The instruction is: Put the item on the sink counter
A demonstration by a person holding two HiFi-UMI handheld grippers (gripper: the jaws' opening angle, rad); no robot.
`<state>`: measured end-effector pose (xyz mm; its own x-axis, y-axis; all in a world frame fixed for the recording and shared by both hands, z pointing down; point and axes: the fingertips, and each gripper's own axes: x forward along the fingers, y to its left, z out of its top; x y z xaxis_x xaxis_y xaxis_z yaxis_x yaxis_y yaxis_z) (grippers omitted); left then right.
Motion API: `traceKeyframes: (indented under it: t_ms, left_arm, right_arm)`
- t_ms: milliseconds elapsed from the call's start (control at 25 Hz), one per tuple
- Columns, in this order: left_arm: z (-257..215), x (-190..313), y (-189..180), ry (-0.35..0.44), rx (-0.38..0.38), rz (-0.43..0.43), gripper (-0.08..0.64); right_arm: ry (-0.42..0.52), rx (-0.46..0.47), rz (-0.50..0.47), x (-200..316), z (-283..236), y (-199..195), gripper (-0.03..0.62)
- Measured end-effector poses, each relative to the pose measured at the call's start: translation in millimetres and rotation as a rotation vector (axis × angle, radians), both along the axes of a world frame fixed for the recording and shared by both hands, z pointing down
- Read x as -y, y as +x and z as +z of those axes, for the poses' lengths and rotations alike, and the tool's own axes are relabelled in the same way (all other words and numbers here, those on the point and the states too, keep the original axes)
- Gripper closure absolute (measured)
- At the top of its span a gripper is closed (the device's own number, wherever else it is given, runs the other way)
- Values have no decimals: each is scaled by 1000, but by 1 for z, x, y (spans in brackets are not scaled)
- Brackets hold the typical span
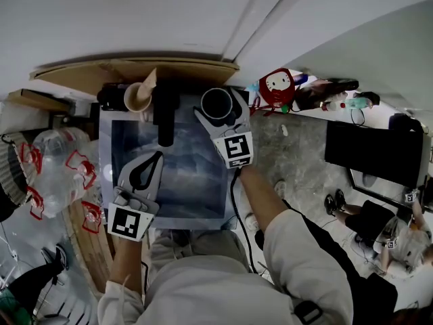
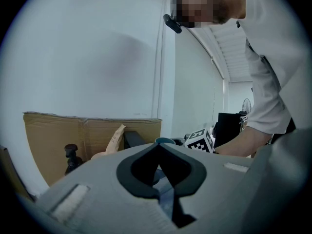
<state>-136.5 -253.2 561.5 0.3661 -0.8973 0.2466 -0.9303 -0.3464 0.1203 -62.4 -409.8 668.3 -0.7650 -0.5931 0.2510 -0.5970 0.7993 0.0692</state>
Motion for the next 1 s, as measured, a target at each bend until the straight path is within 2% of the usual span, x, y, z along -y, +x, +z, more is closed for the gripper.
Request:
traceKeyframes:
  t_ms: [400,1000]
  left_arm:
    - [-2,-4,0,0,-1,3,557]
    - [-28,-12,1,47,5,14,557]
  right_arm:
    - [24,-1,7,-3,-7,3,130]
    - [49,19,24,-18,-39,13,129]
